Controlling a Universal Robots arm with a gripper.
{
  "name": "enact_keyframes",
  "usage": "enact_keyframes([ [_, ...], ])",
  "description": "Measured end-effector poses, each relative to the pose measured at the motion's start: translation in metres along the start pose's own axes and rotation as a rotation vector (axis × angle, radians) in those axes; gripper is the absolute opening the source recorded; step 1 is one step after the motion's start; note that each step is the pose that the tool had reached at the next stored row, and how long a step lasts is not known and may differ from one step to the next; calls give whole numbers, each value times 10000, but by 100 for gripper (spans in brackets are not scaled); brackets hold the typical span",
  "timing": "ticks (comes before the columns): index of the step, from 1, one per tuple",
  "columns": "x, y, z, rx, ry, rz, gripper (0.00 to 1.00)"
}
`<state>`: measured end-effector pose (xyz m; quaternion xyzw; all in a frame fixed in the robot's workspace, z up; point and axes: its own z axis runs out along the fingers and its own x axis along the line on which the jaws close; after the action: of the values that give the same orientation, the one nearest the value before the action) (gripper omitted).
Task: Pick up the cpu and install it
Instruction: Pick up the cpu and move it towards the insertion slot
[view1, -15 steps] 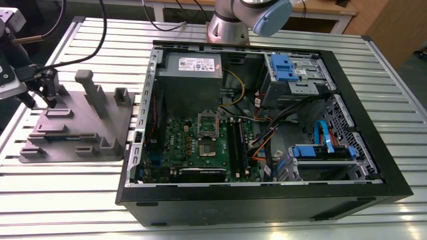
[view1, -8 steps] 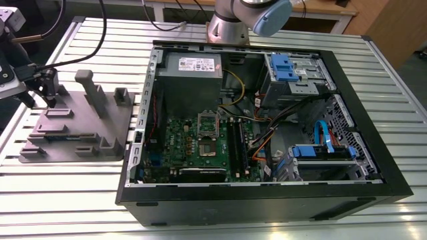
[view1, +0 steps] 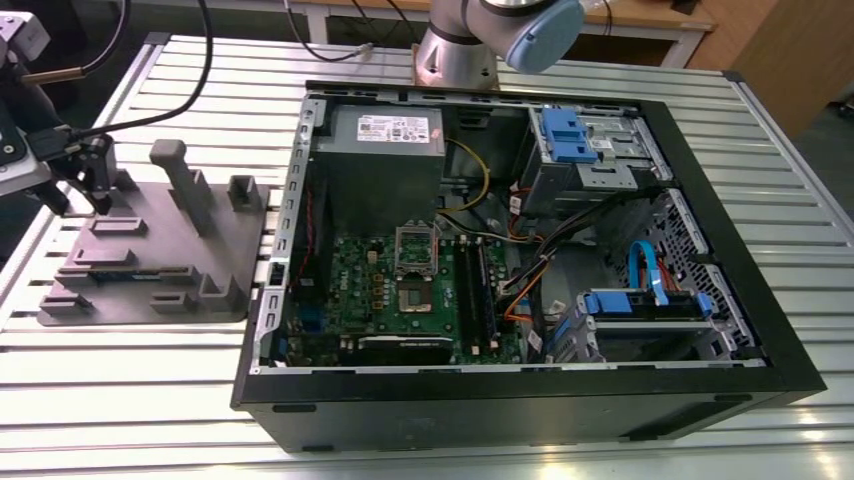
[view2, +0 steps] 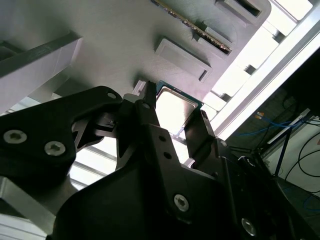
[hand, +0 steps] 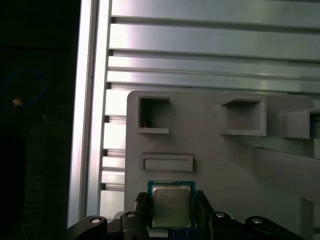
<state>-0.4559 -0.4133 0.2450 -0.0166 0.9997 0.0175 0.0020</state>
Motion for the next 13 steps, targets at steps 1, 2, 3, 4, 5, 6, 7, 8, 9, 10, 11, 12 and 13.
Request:
enact_keyframes([
  [1,0,0,-2,0,0,0,47],
  [2,0,0,-4,-1,-1,0,47],
  [3,0,0,-7,-1,-1,0,47],
  [4,0,0,-9,0,0,0,47],
  [5,0,0,-13,0,1,0,47],
  [6,0,1,-15,0,1,0,47],
  [7,0,1,-18,0,0,0,47],
  [8,0,1,-21,0,1,0,47],
  [9,0,1,-24,0,0,0,47],
  [10,0,1,-27,0,0,0,47],
  [11,0,1,-31,0,0,0,47],
  [12,0,1,-33,-1,-1,0,47],
  [13,0,1,-36,0,-1,0,47],
])
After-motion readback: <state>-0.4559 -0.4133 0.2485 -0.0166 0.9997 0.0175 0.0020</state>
